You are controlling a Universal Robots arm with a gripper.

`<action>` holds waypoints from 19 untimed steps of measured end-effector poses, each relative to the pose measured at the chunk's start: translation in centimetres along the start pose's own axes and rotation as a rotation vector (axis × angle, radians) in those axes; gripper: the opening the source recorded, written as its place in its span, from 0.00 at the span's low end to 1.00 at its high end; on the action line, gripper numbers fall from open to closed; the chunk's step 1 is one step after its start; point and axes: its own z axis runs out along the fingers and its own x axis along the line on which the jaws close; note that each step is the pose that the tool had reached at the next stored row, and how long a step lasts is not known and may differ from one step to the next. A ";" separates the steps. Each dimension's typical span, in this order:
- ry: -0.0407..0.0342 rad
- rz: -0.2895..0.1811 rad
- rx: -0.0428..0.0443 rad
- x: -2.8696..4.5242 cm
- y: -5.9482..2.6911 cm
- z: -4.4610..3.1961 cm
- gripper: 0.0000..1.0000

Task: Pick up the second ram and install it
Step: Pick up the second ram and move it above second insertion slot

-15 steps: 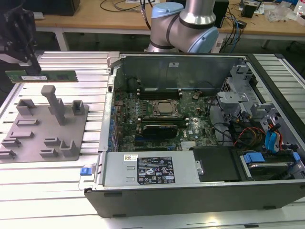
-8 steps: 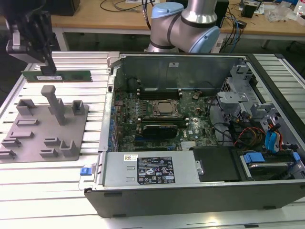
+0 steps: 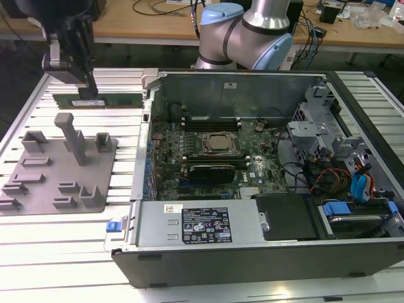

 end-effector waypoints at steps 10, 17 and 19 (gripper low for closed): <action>0.0000 0.000 0.0000 0.07 -5.84 0.01 0.09; 0.0000 0.000 -0.0001 0.11 -9.42 0.02 0.09; -0.0001 0.000 0.0000 0.12 -10.83 0.04 0.09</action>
